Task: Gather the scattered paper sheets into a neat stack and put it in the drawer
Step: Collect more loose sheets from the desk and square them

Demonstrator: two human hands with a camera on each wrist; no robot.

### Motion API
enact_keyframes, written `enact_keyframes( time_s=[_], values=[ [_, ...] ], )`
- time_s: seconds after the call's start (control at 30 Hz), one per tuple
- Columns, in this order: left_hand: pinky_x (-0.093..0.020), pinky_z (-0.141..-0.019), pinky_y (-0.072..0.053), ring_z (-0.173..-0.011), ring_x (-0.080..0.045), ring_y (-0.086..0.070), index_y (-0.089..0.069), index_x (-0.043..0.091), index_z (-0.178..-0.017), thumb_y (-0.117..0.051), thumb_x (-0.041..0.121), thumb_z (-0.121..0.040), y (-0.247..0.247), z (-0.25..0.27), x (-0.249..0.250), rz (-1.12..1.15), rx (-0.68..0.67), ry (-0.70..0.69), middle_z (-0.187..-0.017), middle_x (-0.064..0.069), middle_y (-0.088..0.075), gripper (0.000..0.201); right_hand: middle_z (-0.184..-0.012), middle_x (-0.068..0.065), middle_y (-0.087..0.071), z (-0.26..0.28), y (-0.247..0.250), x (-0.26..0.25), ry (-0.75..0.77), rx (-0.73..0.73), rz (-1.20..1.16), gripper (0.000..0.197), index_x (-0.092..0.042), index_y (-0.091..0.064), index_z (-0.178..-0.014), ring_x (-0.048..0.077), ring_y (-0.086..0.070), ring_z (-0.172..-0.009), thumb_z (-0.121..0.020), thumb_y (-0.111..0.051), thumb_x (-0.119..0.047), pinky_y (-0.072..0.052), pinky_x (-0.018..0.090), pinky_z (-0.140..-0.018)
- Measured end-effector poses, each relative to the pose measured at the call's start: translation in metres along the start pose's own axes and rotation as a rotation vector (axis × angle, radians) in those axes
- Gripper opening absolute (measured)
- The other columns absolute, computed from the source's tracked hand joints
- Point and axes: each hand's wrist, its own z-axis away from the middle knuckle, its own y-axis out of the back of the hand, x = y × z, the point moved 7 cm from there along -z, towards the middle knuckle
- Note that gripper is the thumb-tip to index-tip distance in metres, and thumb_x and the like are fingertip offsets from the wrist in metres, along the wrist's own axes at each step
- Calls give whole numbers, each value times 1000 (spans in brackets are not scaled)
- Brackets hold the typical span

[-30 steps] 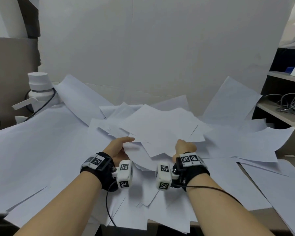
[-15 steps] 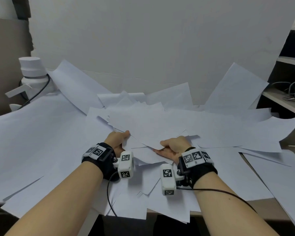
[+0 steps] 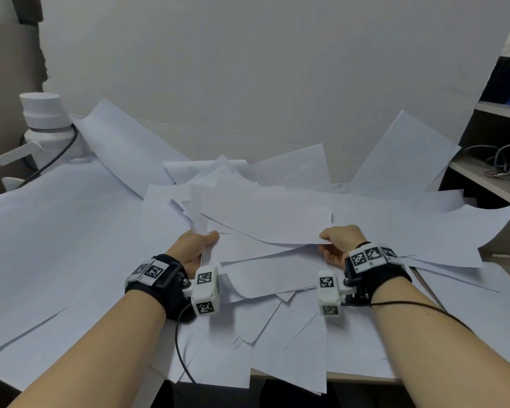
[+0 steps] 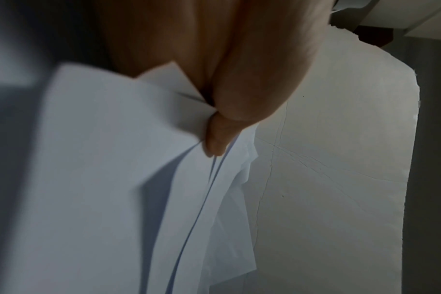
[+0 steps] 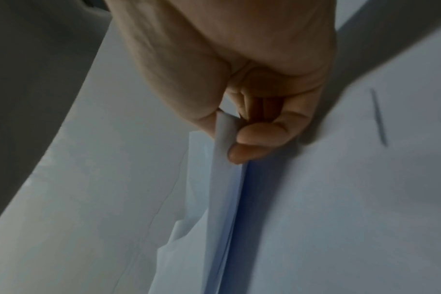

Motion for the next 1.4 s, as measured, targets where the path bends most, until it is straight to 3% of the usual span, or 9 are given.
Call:
enact_keyframes(
  time_s=[0.2, 0.43, 0.6, 0.83, 0.97, 1.1, 1.23, 1.33, 1.4],
  values=[
    [-21, -38, -50, -46, -13, -68, -54, 5, -103, -43, -2, -105, -6, 1, 4, -70, -24, -22, -57, -3, -71, 13, -66, 8, -48, -24, 24, -14, -68, -104, 38, 8, -3, -54, -87, 15, -41, -42, -91, -61, -2, -36, 18, -33],
    [-24, -41, -53, -51, -16, -71, -57, 4, -107, -45, 0, -104, -5, -1, 0, -83, -43, 19, -63, -5, -73, 13, -99, 16, -67, -28, 24, -24, -13, -174, 52, 19, 4, -63, -106, 31, -68, -55, -89, -67, -4, -53, 31, -44],
    [-39, -55, -61, -75, -30, -76, -58, -1, -132, -53, 13, -103, -3, -1, -4, -32, -41, 89, -93, -17, -77, 32, -57, 13, -55, -28, 24, -25, -27, -101, 135, 17, 0, -55, -75, 17, -48, -28, -89, -64, 0, -35, 16, -31],
    [-51, -64, -60, -90, -41, -74, -51, 10, -143, -77, 38, -85, -8, 7, -4, 0, -21, 150, -137, -22, -60, 70, -105, 28, -65, -14, 13, -16, 15, -75, -608, 29, 10, -59, -98, 43, -66, -89, -75, -42, 17, -59, 37, -55],
    [-44, -54, -60, -77, -37, -76, -54, 6, -137, -70, 32, -92, -22, 11, -5, -21, -35, 119, -108, -22, -74, 55, -109, 32, -67, 22, -22, 1, -46, -205, -580, 43, 13, -60, -110, 45, -70, -89, -71, -42, 15, -58, 49, -63],
    [-40, -48, -58, -70, -35, -75, -53, 3, -138, -65, 30, -96, -36, 15, -4, -89, 5, 123, -106, -23, -74, 51, -111, 30, -67, 63, -60, 10, -85, -369, -559, 42, 13, -57, -118, 42, -70, -92, -80, -40, 19, -60, 46, -62],
    [-32, -38, -53, -53, -29, -71, -60, -3, -108, -58, 24, -102, -51, 16, -7, -164, 34, 160, -69, -17, -73, 28, -95, 33, -70, 95, -76, 16, -173, -546, -489, 37, 12, -53, -121, 45, -72, -77, -87, -41, 19, -59, 46, -56],
    [-37, -57, -58, -82, -33, -68, -57, -5, -122, -61, 15, -98, -42, 3, -12, -203, 113, 203, -95, -19, -68, 32, -88, 32, -70, 107, -75, 21, -205, -624, -390, 35, 11, -52, -124, 44, -72, -69, -90, -45, 17, -59, 40, -52],
    [-40, -62, -56, -89, -33, -63, -54, -9, -124, -61, 4, -95, -35, -10, -14, -244, 128, 206, -104, -18, -62, 32, -99, 29, -71, 105, -71, 23, -192, -634, -284, 32, 9, -54, -123, 41, -73, -81, -91, -51, 11, -62, 39, -61]
  ],
)
